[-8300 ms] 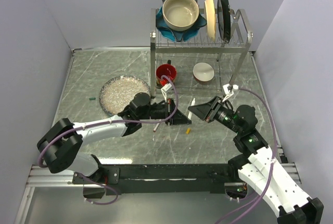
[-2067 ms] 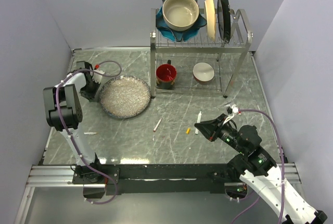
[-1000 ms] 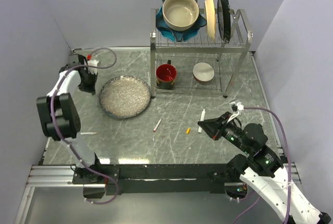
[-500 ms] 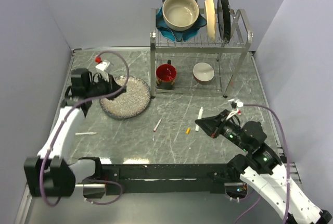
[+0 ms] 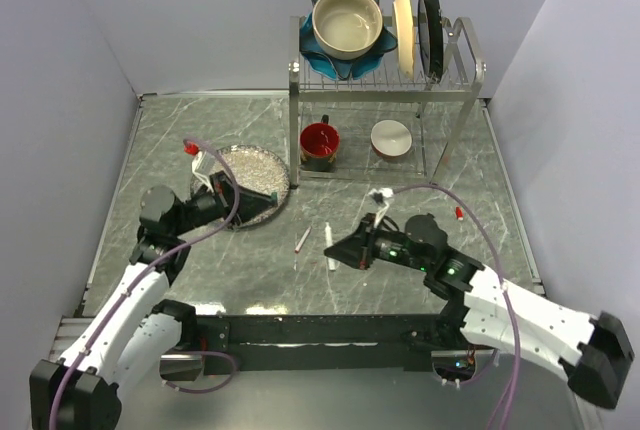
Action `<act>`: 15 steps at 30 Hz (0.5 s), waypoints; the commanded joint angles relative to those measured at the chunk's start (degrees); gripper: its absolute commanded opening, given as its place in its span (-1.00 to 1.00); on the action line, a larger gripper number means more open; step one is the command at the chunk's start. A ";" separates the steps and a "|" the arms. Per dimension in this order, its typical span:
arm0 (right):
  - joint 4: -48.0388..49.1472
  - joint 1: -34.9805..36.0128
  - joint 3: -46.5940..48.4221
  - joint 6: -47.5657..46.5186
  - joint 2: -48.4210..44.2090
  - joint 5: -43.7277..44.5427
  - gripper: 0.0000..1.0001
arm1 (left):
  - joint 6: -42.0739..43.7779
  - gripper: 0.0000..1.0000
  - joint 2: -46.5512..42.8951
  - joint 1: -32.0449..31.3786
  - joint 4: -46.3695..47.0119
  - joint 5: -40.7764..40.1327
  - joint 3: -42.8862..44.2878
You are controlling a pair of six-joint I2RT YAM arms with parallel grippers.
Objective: Insert the pens into the pen caps
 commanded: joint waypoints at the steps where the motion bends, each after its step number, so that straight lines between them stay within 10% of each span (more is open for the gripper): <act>1: 12.57 4.94 7.47 -1.59 9.37 3.73 -1.00 | -14.66 -0.99 -3.68 -1.58 15.78 -1.86 -4.90; 15: 19.35 10.84 14.69 0.34 23.03 4.87 -1.00 | -21.17 -0.99 -8.43 -2.55 21.51 -8.64 -12.03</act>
